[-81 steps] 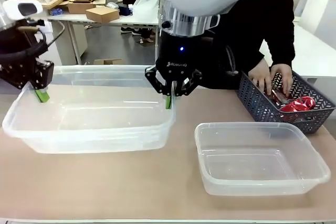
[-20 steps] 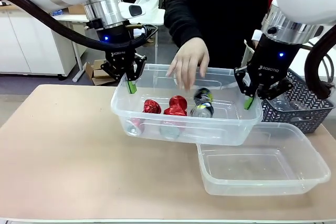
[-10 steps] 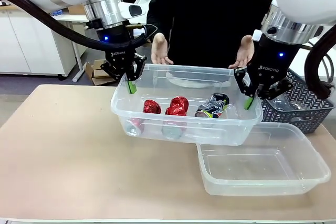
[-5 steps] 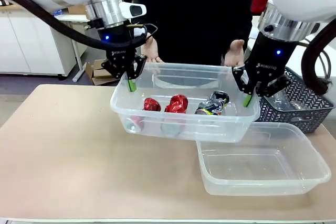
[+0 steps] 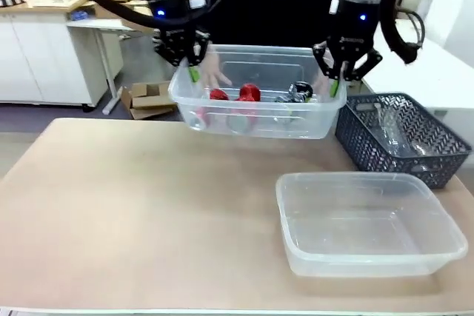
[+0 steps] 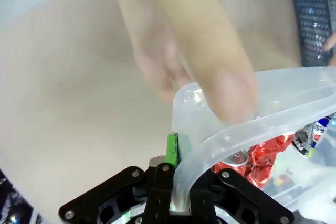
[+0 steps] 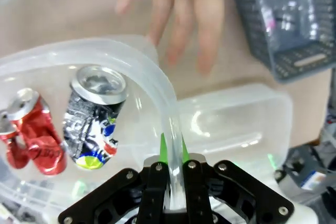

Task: Sort the waste into each basket.
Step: Offer the picked Organizing box to the human, then release the Organizing box you were holding.

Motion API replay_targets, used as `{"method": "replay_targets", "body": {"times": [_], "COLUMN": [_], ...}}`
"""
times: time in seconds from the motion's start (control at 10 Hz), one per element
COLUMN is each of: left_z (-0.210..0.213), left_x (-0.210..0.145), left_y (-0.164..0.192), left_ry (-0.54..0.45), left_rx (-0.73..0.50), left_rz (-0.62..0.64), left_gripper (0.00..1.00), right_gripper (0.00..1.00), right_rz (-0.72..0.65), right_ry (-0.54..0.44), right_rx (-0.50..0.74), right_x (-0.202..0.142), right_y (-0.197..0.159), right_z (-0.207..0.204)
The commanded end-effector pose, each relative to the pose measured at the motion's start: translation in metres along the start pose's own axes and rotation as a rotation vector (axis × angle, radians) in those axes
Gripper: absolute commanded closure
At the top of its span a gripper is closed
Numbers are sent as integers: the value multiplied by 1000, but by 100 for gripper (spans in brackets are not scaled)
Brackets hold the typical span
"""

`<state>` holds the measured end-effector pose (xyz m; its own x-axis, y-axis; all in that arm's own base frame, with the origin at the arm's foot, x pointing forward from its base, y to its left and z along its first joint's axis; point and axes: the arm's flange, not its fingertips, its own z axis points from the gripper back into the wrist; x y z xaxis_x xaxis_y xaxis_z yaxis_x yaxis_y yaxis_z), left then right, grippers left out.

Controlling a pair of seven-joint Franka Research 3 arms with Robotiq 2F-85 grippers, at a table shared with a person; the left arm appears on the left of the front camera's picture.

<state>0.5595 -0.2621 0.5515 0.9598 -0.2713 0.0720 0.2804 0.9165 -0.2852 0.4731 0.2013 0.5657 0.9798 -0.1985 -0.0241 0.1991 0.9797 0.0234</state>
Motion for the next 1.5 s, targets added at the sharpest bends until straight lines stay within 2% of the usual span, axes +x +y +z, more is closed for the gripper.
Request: {"method": "replay_targets", "body": {"times": [0.0, 0.1, 0.3, 0.4, 1.4], "left_z": [11, 7, -15, -15, -15], "left_x": [22, 28, 35, 25, 25], "left_y": [1, 5, 19, 11, 11], "left_ry": [-53, -66, -22, 2, 2], "left_rx": [5, -6, -44, -9, -9], "left_rz": [66, 81, 117, 46, 46], "left_gripper": [97, 97, 97, 97, 97], "right_gripper": [96, 96, 96, 96, 96], "right_rz": [28, 25, 22, -5, -5], "right_ry": [92, 113, 150, 68, 68], "right_rx": [-60, -55, -42, -2, -2], "right_x": [26, 36, 34, 41, 41], "right_y": [-1, -2, -2, 3, 3], "right_z": [-5, -12, -30, -16, -16]}}
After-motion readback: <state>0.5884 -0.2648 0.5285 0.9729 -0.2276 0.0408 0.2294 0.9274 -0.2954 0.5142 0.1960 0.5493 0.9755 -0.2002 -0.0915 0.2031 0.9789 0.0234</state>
